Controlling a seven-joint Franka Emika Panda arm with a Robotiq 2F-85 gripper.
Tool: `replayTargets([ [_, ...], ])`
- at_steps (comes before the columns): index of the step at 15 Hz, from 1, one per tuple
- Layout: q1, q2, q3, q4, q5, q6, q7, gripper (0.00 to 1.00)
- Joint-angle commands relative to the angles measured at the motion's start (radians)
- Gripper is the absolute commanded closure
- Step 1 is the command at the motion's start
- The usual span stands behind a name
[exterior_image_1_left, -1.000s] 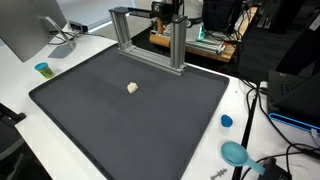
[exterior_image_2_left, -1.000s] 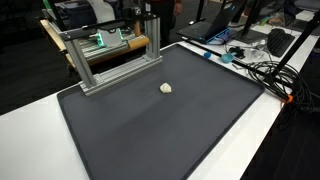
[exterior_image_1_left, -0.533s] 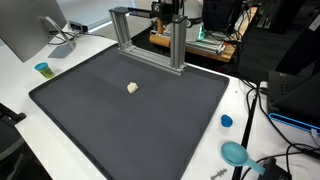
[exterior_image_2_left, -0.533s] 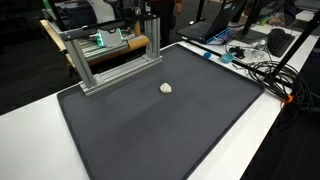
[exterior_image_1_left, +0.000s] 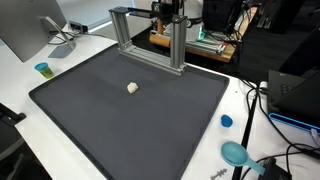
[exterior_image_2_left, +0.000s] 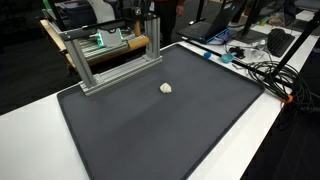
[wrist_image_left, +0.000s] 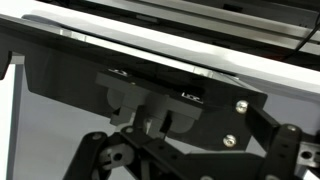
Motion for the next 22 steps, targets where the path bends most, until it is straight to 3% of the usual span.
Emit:
replayTargets([
  [1,-0.006,-0.106,-0.021,-0.039,0.039,0.014,0.09,0.0],
  [4,-0.022,-0.23,-0.02,-0.083,0.053,0.003,0.186,0.0],
  [7,-0.045,-0.321,-0.029,-0.157,0.044,0.112,0.237,0.0],
  [8,-0.042,-0.293,-0.075,-0.152,0.111,0.101,0.218,0.0],
  [9,-0.047,-0.261,-0.02,-0.101,0.059,0.06,0.211,0.0],
  [12,-0.057,-0.285,-0.054,-0.137,0.095,0.078,0.207,0.0],
  [13,-0.089,-0.29,-0.012,-0.152,0.025,0.115,0.242,0.0],
  [17,-0.134,-0.303,-0.005,-0.197,-0.124,0.284,0.205,0.0],
  [22,-0.16,-0.278,-0.014,-0.188,-0.109,0.302,0.218,0.0],
])
